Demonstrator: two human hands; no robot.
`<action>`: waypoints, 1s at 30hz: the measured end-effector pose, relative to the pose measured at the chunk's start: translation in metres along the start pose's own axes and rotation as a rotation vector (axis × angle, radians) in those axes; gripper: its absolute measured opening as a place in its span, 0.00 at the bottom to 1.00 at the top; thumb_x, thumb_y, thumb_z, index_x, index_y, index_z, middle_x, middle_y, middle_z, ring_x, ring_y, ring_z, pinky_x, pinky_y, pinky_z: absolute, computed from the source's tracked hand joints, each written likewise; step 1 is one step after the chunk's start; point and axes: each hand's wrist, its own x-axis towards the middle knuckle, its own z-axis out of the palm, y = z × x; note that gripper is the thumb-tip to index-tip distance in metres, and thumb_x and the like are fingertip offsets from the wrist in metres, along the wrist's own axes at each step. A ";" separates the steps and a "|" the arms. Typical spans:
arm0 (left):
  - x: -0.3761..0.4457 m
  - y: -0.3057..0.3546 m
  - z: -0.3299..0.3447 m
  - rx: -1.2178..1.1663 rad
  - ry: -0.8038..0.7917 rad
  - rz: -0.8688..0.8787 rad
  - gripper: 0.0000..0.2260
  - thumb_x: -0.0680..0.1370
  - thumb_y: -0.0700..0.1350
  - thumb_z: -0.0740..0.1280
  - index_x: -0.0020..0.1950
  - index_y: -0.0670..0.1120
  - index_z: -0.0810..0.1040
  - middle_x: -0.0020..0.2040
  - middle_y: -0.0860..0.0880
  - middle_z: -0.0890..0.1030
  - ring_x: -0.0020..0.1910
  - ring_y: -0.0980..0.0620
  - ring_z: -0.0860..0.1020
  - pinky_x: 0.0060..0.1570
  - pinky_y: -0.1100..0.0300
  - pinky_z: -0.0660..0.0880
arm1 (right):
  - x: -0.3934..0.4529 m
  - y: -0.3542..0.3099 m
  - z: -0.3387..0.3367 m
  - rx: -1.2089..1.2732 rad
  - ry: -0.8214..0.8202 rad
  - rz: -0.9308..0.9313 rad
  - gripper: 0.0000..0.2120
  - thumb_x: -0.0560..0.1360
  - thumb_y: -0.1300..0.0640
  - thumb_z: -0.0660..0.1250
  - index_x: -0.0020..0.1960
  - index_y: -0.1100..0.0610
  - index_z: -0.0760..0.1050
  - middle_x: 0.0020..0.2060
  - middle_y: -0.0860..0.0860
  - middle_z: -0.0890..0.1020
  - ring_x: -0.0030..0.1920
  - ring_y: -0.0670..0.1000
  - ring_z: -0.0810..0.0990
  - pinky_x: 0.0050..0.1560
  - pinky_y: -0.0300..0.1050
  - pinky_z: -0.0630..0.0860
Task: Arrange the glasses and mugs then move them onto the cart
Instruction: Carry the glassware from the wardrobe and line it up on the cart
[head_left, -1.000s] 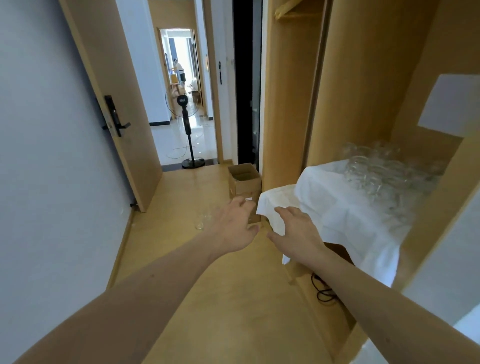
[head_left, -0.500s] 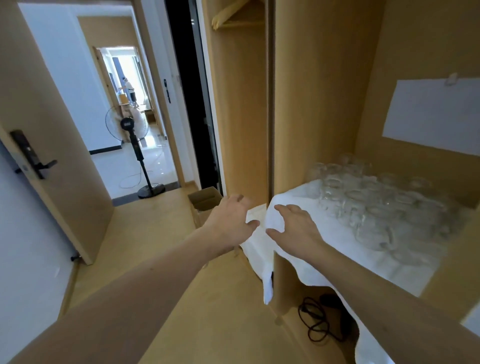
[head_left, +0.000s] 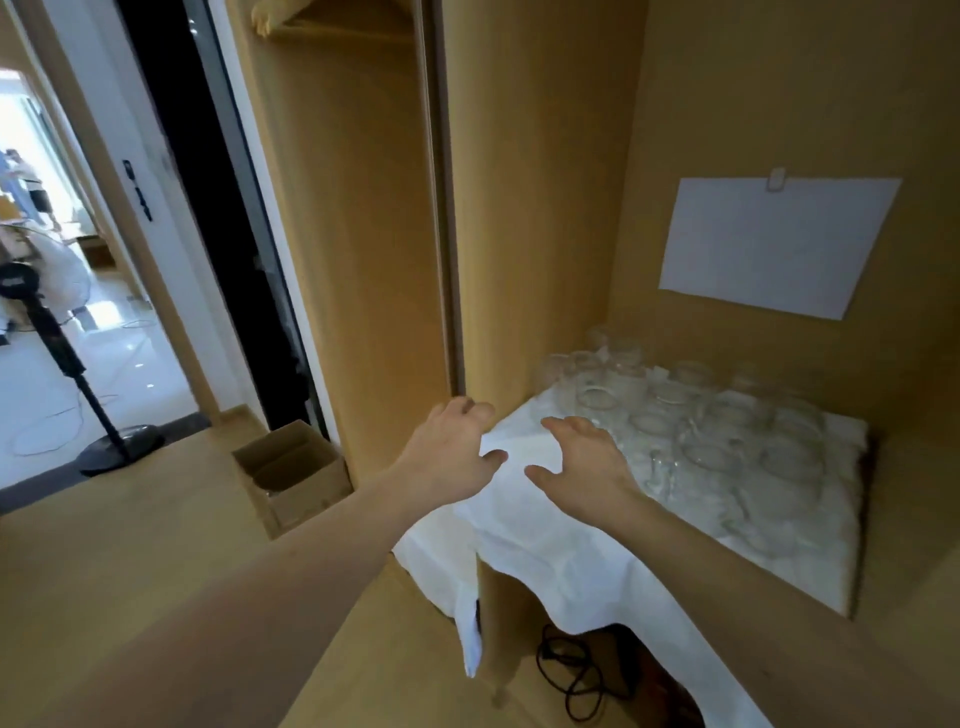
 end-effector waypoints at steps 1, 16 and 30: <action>0.010 -0.004 -0.001 -0.022 -0.012 0.036 0.26 0.81 0.55 0.67 0.76 0.48 0.67 0.71 0.47 0.70 0.70 0.44 0.67 0.66 0.50 0.71 | 0.005 0.000 -0.001 0.002 0.013 0.041 0.34 0.78 0.40 0.65 0.79 0.50 0.60 0.76 0.52 0.65 0.74 0.57 0.64 0.72 0.54 0.66; 0.094 -0.048 -0.017 -0.121 -0.050 0.459 0.25 0.80 0.57 0.67 0.75 0.51 0.68 0.73 0.48 0.70 0.70 0.46 0.69 0.65 0.53 0.71 | 0.028 -0.035 0.007 -0.012 0.203 0.399 0.33 0.76 0.40 0.67 0.77 0.48 0.63 0.72 0.51 0.70 0.70 0.57 0.70 0.68 0.54 0.71; 0.188 0.012 0.016 -0.143 -0.062 0.672 0.26 0.79 0.56 0.67 0.74 0.47 0.69 0.71 0.45 0.72 0.71 0.41 0.68 0.67 0.52 0.70 | 0.052 0.035 -0.035 -0.041 0.295 0.582 0.33 0.76 0.41 0.67 0.77 0.49 0.63 0.73 0.53 0.69 0.69 0.57 0.72 0.67 0.54 0.73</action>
